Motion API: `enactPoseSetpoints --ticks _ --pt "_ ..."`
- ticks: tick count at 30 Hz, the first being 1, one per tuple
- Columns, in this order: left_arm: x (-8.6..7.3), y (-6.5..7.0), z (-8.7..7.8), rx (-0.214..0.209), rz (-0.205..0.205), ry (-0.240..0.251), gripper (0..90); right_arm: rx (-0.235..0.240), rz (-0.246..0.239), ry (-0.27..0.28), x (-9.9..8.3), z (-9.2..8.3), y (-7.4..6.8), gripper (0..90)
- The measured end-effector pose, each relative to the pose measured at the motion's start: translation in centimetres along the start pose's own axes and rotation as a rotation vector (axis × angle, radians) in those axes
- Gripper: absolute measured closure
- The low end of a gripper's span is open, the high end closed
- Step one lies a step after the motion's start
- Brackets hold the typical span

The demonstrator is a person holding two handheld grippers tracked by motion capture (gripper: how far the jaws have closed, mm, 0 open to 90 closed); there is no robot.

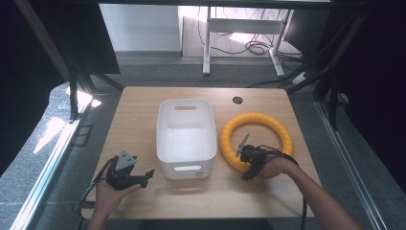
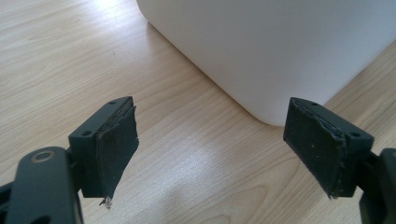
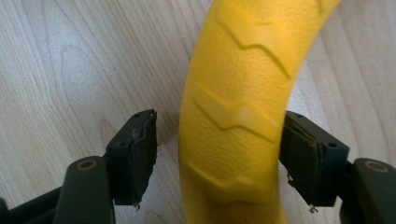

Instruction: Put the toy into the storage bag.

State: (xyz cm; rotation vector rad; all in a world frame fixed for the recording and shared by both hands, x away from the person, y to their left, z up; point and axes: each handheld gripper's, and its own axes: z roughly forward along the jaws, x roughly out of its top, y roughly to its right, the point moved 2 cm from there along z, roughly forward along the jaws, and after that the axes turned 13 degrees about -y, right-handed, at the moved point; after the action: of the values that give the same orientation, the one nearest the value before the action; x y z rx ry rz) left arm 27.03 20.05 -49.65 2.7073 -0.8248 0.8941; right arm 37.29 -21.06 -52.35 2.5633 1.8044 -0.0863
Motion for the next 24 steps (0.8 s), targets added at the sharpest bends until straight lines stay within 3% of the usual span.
enactPoseSetpoints --ticks 4,9,15,21,23,24 --pt "0.0 0.1 0.1 -0.001 0.002 -0.003 17.6 0.000 -0.005 0.003 0.3 -0.1 0.0 36.0" --pt "0.0 0.0 0.0 -0.001 0.001 0.000 17.6 -0.025 -0.026 -0.041 0.7 -0.2 0.0 45.5" --pt "0.0 0.0 0.0 0.000 0.003 0.003 17.6 -0.014 0.010 -0.066 1.0 -0.4 0.2 51.0" --pt "0.0 0.0 0.0 0.002 0.003 0.002 17.6 0.064 0.030 -0.024 0.7 -0.6 0.9 51.6" --pt "0.0 0.0 0.0 0.004 0.000 0.002 17.6 0.085 0.035 0.006 0.4 -1.0 1.1 51.6" --pt "0.0 0.0 0.0 0.005 0.000 0.003 17.6 0.114 0.050 0.057 0.1 -1.8 1.5 51.6"
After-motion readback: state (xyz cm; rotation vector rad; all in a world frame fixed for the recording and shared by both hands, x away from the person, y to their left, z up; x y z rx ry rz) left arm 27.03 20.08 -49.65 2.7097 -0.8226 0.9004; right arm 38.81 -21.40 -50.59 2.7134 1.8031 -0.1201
